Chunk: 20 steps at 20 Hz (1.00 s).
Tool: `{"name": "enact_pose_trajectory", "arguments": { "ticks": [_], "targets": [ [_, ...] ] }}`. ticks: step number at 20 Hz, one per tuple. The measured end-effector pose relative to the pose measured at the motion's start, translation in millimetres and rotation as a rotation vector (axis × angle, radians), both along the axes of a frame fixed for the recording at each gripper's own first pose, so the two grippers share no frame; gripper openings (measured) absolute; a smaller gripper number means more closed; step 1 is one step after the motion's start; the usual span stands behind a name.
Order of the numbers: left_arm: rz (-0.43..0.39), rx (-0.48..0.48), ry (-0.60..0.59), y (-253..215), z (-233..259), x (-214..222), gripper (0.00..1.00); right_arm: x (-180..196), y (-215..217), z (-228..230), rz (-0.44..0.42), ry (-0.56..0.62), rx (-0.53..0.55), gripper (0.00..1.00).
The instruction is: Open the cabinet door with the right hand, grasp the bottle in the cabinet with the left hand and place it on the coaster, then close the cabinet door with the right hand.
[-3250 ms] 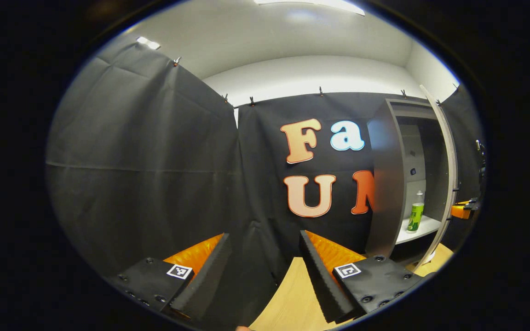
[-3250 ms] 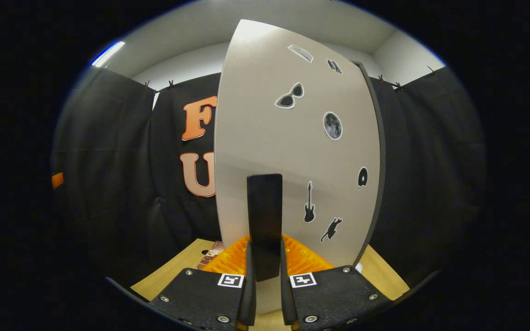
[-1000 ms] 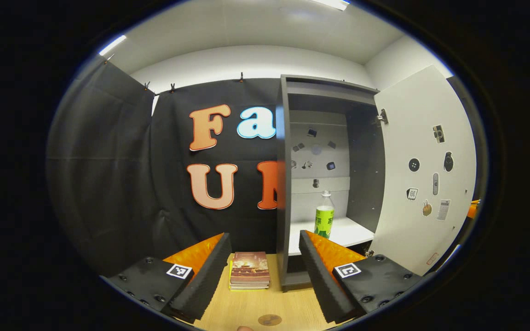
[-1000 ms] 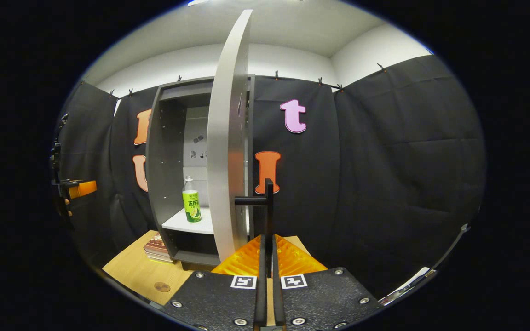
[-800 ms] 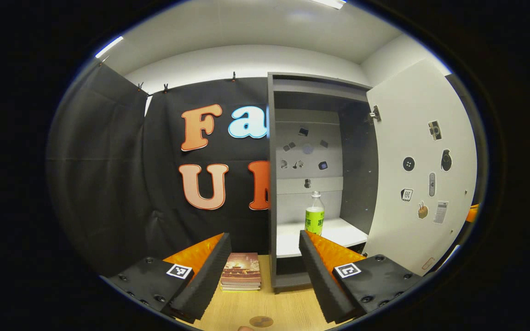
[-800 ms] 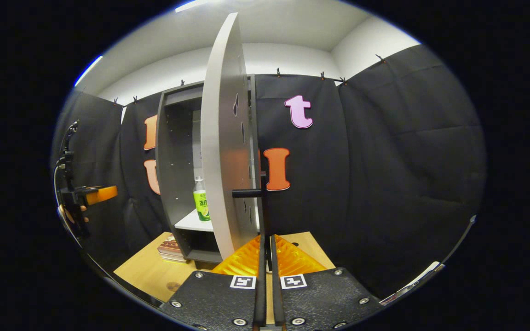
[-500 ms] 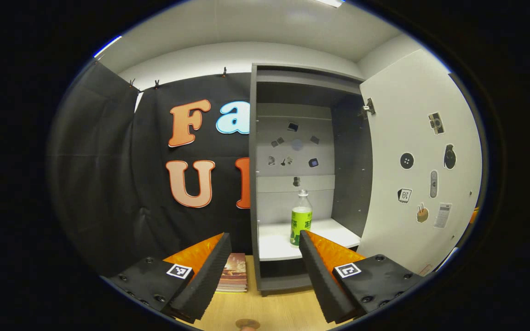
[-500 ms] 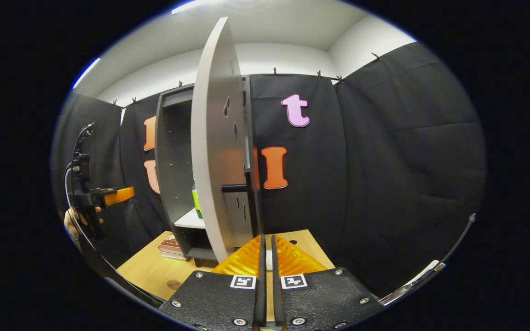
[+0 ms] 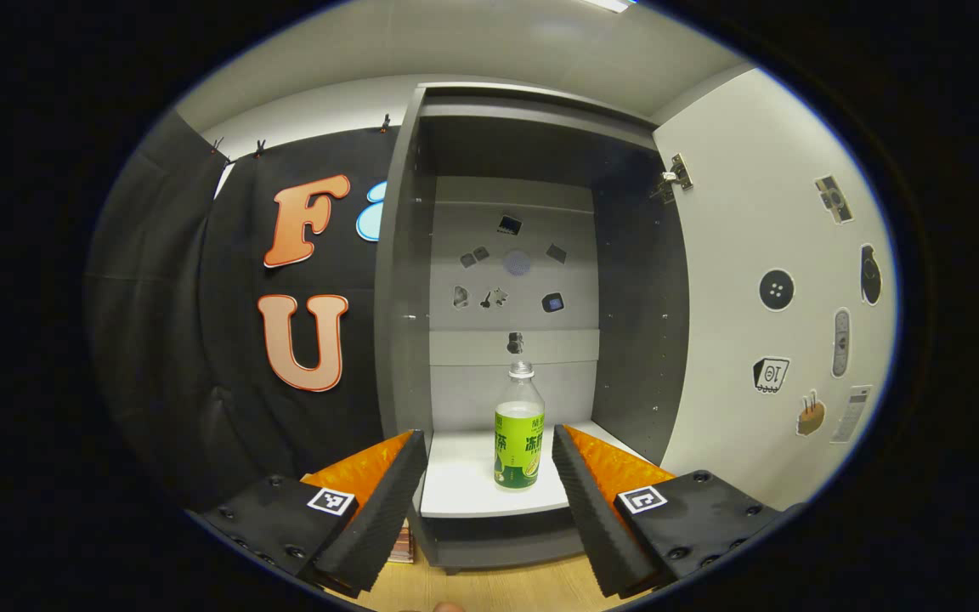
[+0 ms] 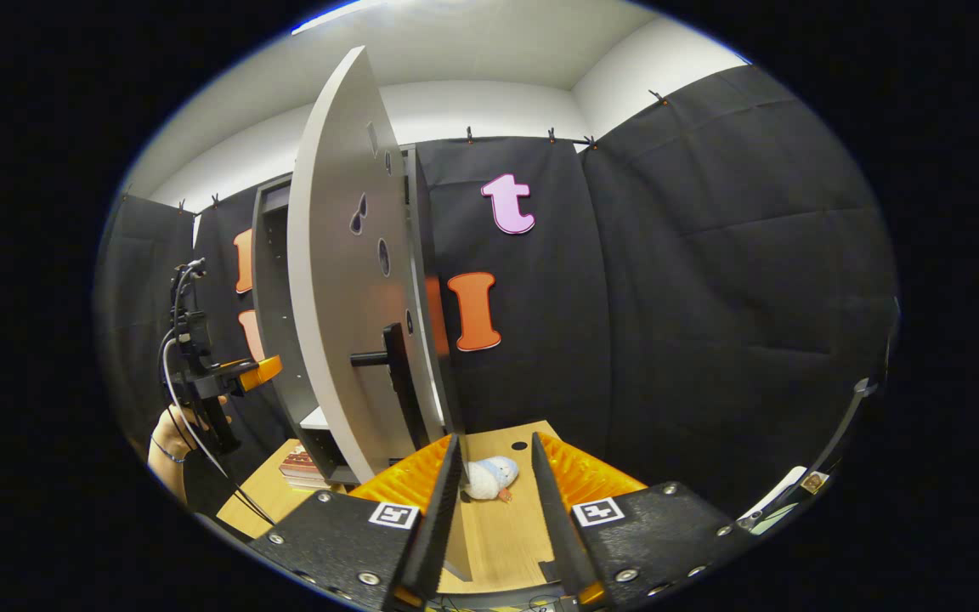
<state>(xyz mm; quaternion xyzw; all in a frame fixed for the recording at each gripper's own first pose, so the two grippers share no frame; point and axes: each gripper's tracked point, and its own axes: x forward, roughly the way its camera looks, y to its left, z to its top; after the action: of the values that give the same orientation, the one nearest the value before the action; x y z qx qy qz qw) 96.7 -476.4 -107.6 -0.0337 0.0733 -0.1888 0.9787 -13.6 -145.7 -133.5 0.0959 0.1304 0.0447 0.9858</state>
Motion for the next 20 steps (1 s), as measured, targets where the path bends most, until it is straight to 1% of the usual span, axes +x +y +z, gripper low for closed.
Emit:
{"name": "enact_pose_trajectory", "arguments": {
  "ticks": [2, 3, 4, 5, 6, 7, 8, 9, 10, 11, 12, 13, 14, 18, 20],
  "targets": [
    [-0.033, -0.02, 0.019, -17.3, -6.9, 13.7, 0.97, 0.3, -7.1, -0.1, -0.024, -0.01, -0.012, 0.7],
    [-0.048, -0.025, 0.023, -25.8, -9.8, 20.9, 0.97, 0.4, -11.0, 0.0, -0.038, -0.014, -0.019, 0.8],
    [-0.056, -0.024, 0.028, -33.8, -13.7, 28.1, 0.97, 0.9, -14.3, 0.6, -0.051, -0.017, -0.027, 0.74],
    [-0.068, -0.019, 0.033, -42.2, -17.0, 35.2, 0.97, 0.8, -17.2, 1.0, -0.061, -0.019, -0.032, 0.94],
    [-0.08, -0.014, 0.034, -50.8, -21.6, 42.1, 0.97, 0.0, -20.6, 2.5, -0.07, -0.02, -0.036, 0.92],
    [-0.09, -0.013, 0.033, -59.8, -25.2, 49.2, 0.97, -0.7, -22.5, 4.3, -0.078, -0.021, -0.04, 0.92],
    [-0.1, -0.012, 0.036, -68.0, -29.3, 56.6, 0.94, -2.1, -23.6, 3.5, -0.086, -0.018, -0.046, 0.93],
    [-0.103, -0.001, 0.038, -72.9, -35.3, 65.6, 0.99, -0.9, -23.9, 3.0, -0.094, -0.016, -0.05, 0.93],
    [-0.097, 0.009, 0.04, -75.5, -40.3, 74.8, 1.0, -0.2, -24.6, 2.1, -0.101, -0.015, -0.054, 0.93],
    [-0.092, 0.017, 0.046, -80.0, -46.3, 84.1, 0.97, 3.4, -27.7, 1.0, -0.11, -0.015, -0.058, 0.93],
    [-0.093, 0.026, 0.05, -82.6, -51.6, 91.0, 0.97, 7.7, -31.3, 0.6, -0.119, -0.017, -0.064, 0.93],
    [-0.086, 0.038, 0.053, -83.7, -57.8, 99.2, 0.94, 11.0, -35.7, 1.2, -0.131, -0.018, -0.071, 0.93],
    [-0.08, 0.044, 0.059, -85.4, -64.1, 106.8, 0.97, 13.1, -38.8, 3.0, -0.142, -0.018, -0.077, 0.93],
    [-0.084, 0.038, 0.113, -94.7, -92.2, 127.6, 0.97, 16.1, -47.3, 2.1, -0.17, -0.011, -0.094, 0.93],
    [-0.064, 0.047, 0.129, -92.0, -100.8, 134.9, 0.97, 17.0, -50.8, -0.6, -0.178, -0.005, -0.102, 0.93]
  ]
}}
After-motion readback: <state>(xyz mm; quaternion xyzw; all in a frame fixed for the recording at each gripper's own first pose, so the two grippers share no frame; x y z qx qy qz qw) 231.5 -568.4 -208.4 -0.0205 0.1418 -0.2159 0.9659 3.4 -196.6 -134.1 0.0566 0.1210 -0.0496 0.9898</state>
